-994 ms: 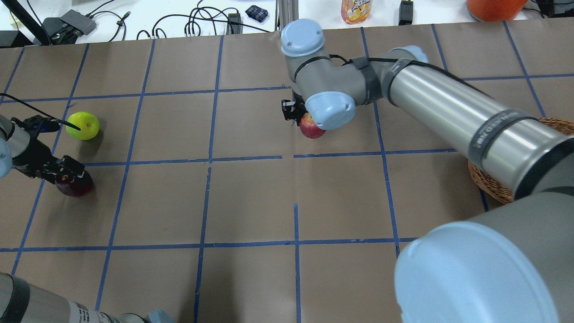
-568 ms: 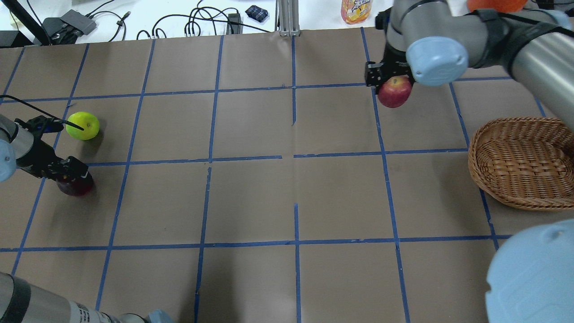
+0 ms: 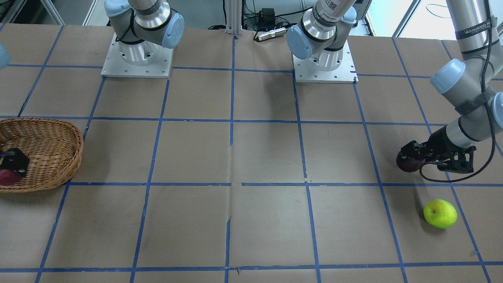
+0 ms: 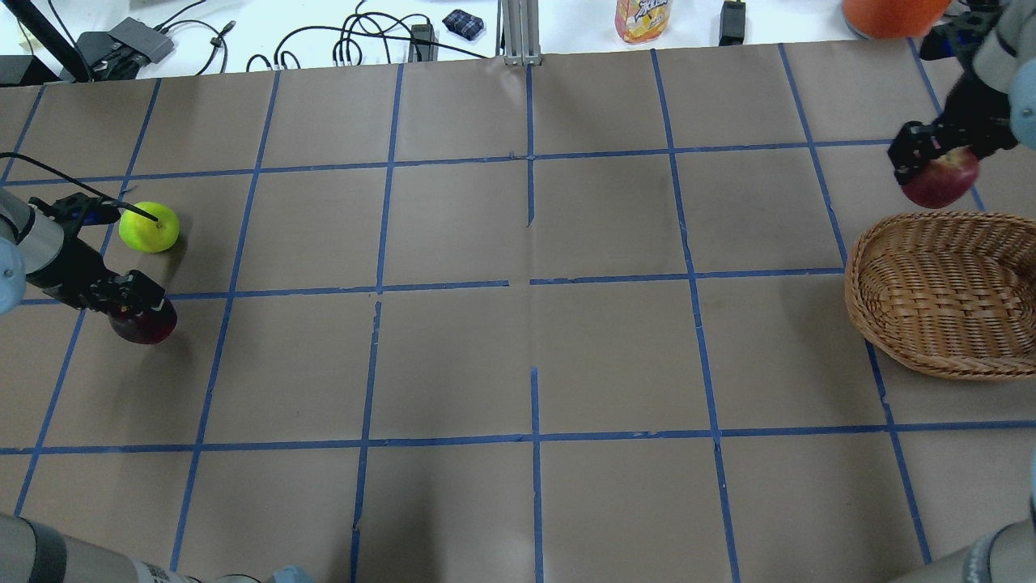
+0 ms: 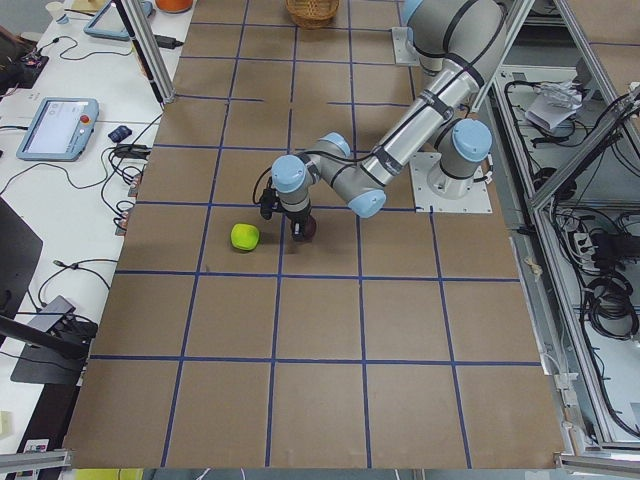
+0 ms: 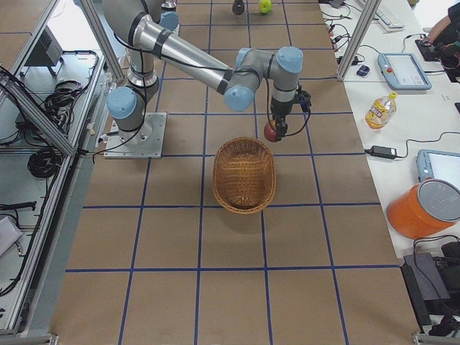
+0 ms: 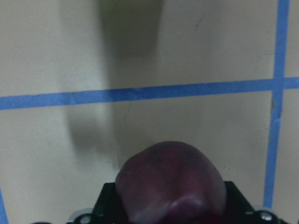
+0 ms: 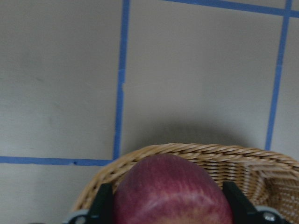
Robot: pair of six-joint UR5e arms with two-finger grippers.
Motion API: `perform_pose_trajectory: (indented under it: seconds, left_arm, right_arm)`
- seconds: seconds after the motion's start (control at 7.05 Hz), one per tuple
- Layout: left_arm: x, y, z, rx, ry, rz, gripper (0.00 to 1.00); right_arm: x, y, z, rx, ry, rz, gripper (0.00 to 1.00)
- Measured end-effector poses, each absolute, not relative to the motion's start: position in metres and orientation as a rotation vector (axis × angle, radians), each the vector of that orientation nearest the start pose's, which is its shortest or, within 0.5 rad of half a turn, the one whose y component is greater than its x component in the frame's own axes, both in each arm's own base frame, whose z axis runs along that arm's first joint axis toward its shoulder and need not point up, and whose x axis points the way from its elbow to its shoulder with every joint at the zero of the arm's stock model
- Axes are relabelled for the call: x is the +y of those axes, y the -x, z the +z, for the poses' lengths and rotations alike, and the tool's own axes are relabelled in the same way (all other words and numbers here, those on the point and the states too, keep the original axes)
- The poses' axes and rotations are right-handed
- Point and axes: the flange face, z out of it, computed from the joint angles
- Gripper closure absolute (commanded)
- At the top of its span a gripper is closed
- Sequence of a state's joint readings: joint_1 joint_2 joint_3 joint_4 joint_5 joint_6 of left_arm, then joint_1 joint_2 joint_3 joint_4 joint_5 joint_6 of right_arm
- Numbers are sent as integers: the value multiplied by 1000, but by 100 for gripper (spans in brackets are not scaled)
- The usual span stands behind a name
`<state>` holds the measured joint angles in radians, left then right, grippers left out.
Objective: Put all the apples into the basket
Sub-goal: 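Drop the red-yellow apple into the basket while the left carries the purple apple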
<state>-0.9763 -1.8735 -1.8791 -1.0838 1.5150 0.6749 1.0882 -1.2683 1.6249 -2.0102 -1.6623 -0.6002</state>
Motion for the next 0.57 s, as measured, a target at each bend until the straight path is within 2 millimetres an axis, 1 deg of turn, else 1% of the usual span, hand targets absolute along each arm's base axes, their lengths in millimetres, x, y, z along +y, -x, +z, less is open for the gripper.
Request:
perform_pose_trajectory:
  seconds: [0.14,0.28,0.43,0.57]
  left_arm:
    - [-538,-126,253,3243,-142,82,100]
    - [-553,-54,269,3229,-121,56,100]
    - [-566,23,277,3217,-55,12,100]
    - [-579,97,284,3213,19,-62,100]
  right_arm:
    - [-578,224,328,3256,228,-31,74]
    - [-564,272,308,3251,215,-15,60]
    - [-551,301,286,3231,196,-5,26]
    - [-542,311,269,3215,198,-24,0]
